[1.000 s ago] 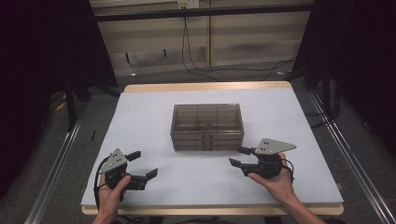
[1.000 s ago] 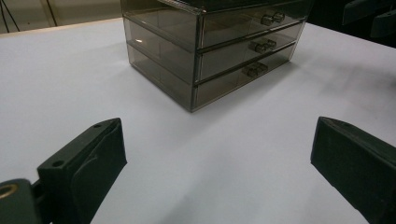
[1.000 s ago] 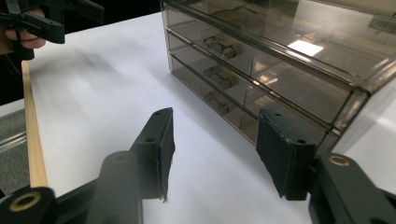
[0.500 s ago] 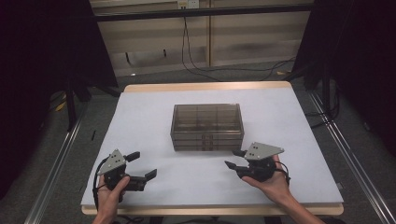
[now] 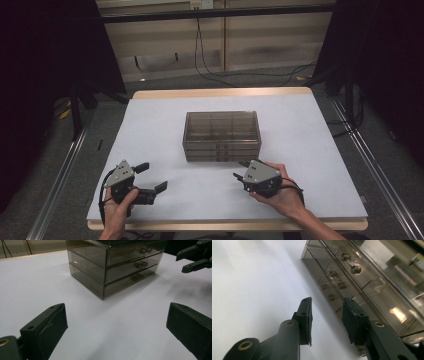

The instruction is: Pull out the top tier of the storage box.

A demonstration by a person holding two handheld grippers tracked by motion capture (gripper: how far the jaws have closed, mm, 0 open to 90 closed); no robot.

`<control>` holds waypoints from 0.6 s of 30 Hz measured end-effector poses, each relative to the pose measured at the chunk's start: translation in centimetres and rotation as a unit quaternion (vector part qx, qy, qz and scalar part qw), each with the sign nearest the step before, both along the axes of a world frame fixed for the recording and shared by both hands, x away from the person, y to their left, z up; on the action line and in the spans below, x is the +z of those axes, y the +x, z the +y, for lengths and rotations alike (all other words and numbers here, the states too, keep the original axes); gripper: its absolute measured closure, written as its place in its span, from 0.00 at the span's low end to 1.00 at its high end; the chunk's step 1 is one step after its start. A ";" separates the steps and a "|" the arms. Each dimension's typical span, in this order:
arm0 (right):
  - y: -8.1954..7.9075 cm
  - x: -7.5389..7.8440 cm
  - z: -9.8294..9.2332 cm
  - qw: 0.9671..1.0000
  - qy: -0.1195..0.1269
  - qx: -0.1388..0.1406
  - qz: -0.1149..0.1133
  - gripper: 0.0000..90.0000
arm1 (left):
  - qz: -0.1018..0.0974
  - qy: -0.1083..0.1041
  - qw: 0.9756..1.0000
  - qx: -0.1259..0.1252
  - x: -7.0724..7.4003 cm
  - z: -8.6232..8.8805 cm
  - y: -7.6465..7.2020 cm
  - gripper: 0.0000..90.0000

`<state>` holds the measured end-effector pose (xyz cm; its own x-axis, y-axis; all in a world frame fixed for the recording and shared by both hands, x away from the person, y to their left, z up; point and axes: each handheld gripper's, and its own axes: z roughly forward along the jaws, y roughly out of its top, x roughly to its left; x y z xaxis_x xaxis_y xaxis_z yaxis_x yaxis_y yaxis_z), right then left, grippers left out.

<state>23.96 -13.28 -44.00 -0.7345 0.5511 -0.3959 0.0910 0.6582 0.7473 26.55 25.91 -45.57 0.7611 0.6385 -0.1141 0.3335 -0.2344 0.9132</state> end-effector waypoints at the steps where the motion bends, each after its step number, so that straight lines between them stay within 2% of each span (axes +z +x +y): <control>1: 0.0 0.1 0.2 1.000 -0.006 -0.003 -0.007 0.64 | 0.000 0.002 1.000 0.002 0.0 0.0 0.0 0.04; 5: -0.1 0.3 0.6 1.000 -0.014 0.000 -0.021 0.62 | 0.000 0.001 1.000 0.001 0.0 0.0 0.0 0.04; 8: -0.3 0.3 0.8 0.998 -0.036 0.001 -0.041 0.60 | 0.001 0.000 1.000 0.002 0.0 0.0 0.0 0.04; 14: 0.0 0.6 1.2 0.998 -0.046 0.002 -0.046 0.57 | -0.001 0.000 1.000 0.007 0.0 0.1 0.0 0.02; 15: 0.0 0.6 1.2 0.997 -0.051 0.004 -0.051 0.57 | -0.001 -0.004 1.000 0.003 0.0 0.1 0.0 0.02; 18: -0.1 0.9 1.6 0.996 -0.062 0.004 -0.068 0.58 | -0.001 0.000 1.000 0.005 0.0 0.1 0.0 0.02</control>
<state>23.89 -11.73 -43.07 -0.6742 0.4864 -0.5558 -0.0109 0.7459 0.6660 26.57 25.99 -45.60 0.7552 0.6459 -0.1115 0.3332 -0.2318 0.9139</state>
